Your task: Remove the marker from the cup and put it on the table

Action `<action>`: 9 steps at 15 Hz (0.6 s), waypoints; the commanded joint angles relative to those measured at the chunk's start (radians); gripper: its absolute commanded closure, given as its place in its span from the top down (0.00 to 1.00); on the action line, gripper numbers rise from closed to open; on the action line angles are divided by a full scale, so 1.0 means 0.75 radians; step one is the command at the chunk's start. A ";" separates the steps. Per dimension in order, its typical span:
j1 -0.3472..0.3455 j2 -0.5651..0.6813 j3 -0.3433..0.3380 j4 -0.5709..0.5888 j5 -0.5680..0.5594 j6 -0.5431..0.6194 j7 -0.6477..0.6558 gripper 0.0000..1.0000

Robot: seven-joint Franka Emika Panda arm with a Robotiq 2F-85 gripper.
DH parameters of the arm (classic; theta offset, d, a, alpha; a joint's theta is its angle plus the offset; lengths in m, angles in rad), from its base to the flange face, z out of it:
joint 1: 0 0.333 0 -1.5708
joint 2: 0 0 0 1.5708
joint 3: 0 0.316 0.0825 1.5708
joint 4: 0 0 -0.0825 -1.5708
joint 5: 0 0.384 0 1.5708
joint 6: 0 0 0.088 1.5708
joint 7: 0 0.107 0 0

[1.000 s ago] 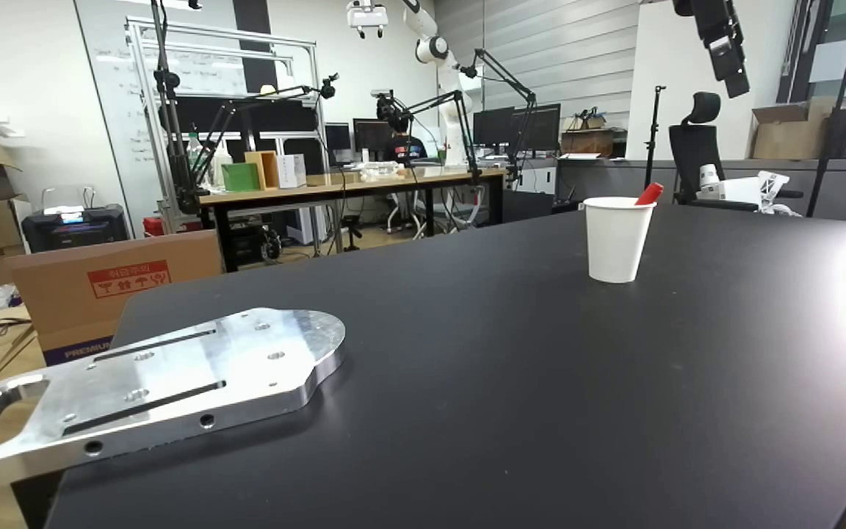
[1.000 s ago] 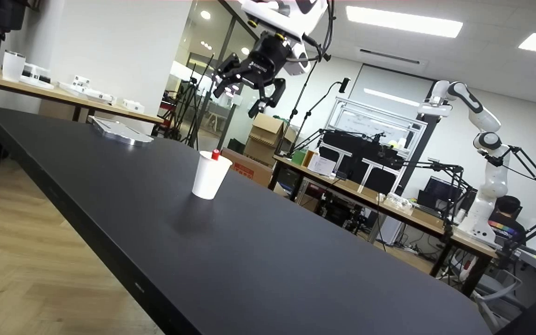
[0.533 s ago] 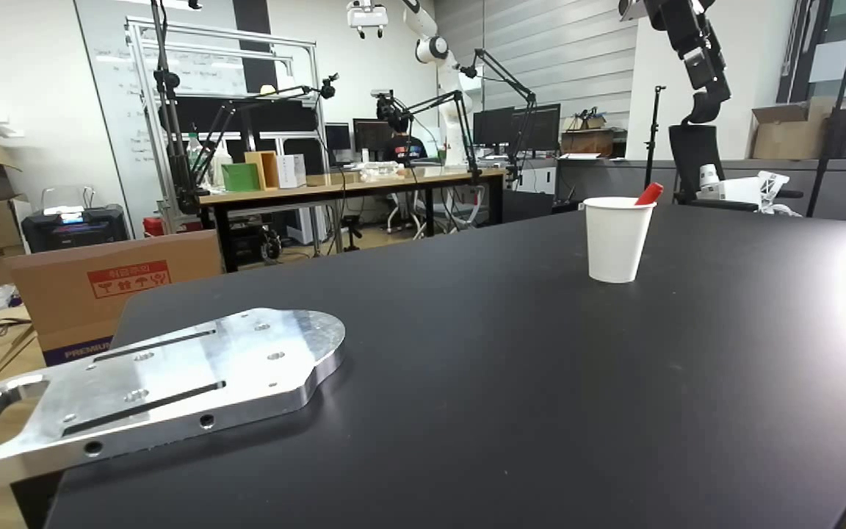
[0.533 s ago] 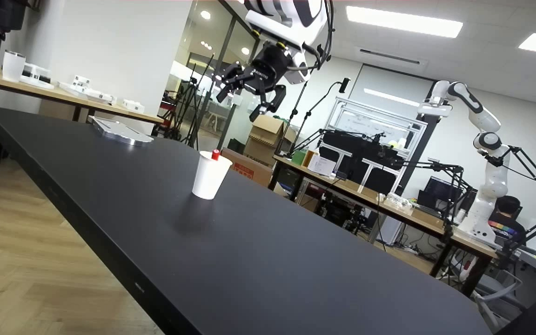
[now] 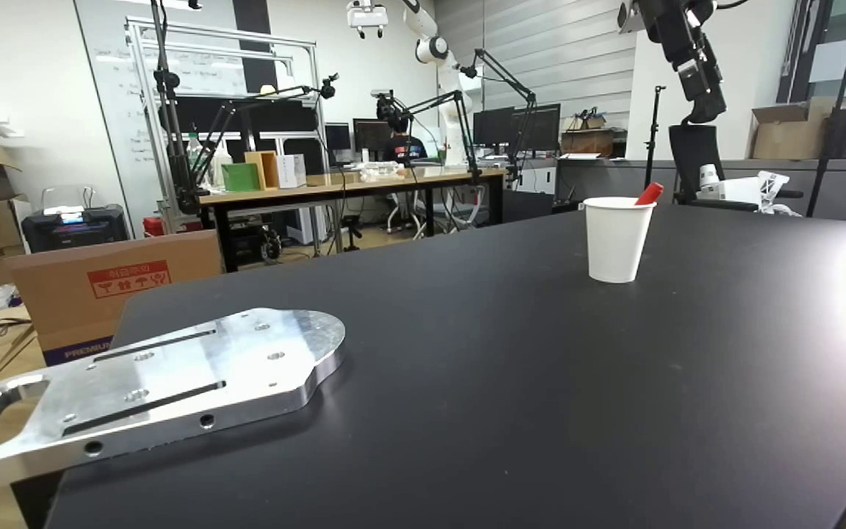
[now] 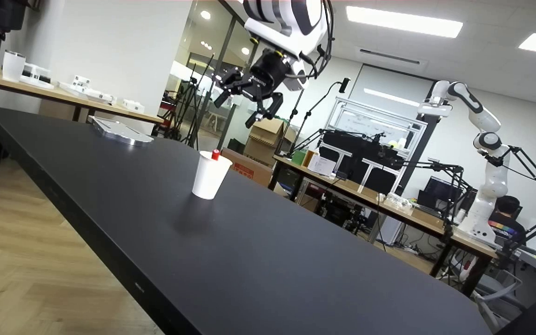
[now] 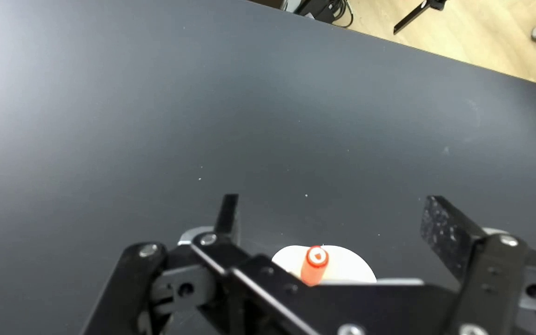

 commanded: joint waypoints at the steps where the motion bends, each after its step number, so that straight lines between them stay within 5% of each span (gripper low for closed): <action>1: -0.044 0.073 0.027 0.055 0.059 0.052 0.013 1.00; 9: -0.090 0.229 0.066 0.171 0.184 0.079 0.015 1.00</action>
